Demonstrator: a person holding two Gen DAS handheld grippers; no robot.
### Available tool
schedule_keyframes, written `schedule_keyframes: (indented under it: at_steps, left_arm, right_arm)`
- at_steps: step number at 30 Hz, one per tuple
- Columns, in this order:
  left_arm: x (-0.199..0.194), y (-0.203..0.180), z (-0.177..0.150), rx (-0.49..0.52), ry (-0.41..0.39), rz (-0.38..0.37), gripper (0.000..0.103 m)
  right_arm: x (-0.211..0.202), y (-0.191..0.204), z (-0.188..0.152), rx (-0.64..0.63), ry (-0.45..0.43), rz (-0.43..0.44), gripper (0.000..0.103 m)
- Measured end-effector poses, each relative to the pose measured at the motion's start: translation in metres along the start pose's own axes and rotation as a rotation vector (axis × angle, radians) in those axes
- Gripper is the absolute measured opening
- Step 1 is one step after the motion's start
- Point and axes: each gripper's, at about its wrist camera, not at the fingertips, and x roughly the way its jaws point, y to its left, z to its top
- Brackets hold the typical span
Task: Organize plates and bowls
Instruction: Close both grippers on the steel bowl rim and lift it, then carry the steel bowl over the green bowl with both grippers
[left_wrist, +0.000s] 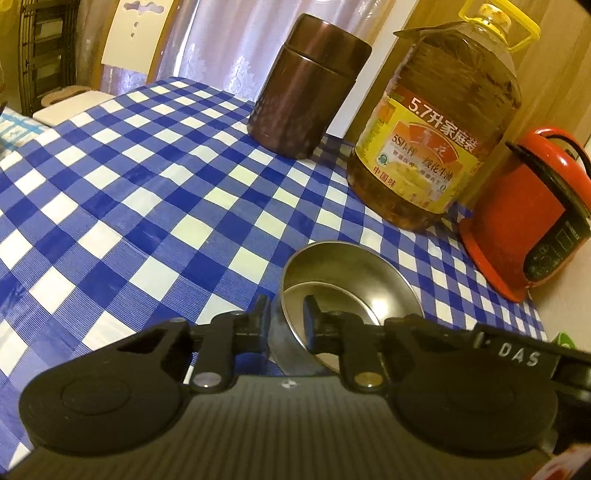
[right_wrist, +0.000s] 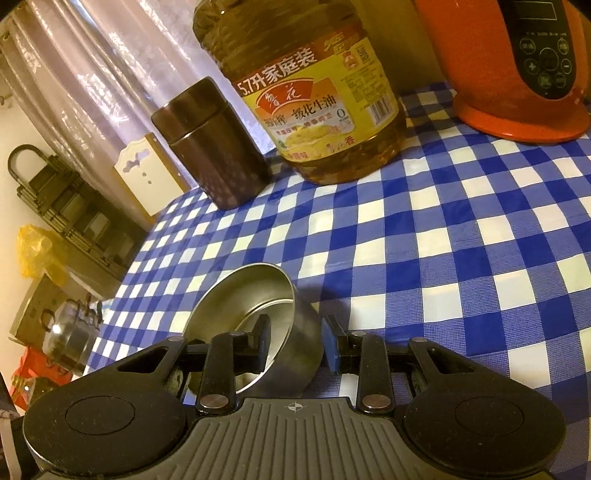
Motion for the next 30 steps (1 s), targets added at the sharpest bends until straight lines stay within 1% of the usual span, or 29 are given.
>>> schedule_keyframes:
  at_steps: [4,7,12,18,23,30]
  left_arm:
    - [0.0,-0.001,0.0,0.007,-0.007,0.007,0.01]
    - [0.0,0.0,0.0,-0.002,-0.01,0.008,0.008]
    - [0.002,-0.002,0.001,0.015,-0.021,0.023,0.008]
    - [0.0,-0.005,0.0,0.028,-0.016,0.028,0.008]
    - [-0.007,-0.013,0.0,0.05,-0.013,0.006,0.007]
    - [-0.02,-0.027,-0.01,0.087,0.022,-0.024,0.007]
  right_arm:
    - [0.004,0.002,0.0,-0.009,0.007,-0.006,0.022]
    - [0.006,0.003,0.0,-0.014,0.008,-0.006,0.02]
    - [0.009,0.006,0.0,-0.033,0.006,-0.013,0.018]
    - [0.009,0.007,0.0,-0.048,0.006,-0.022,0.016]
    - [0.003,0.005,0.0,-0.04,0.014,-0.049,0.013]
    - [-0.016,-0.004,-0.003,-0.02,0.027,-0.093,0.009]
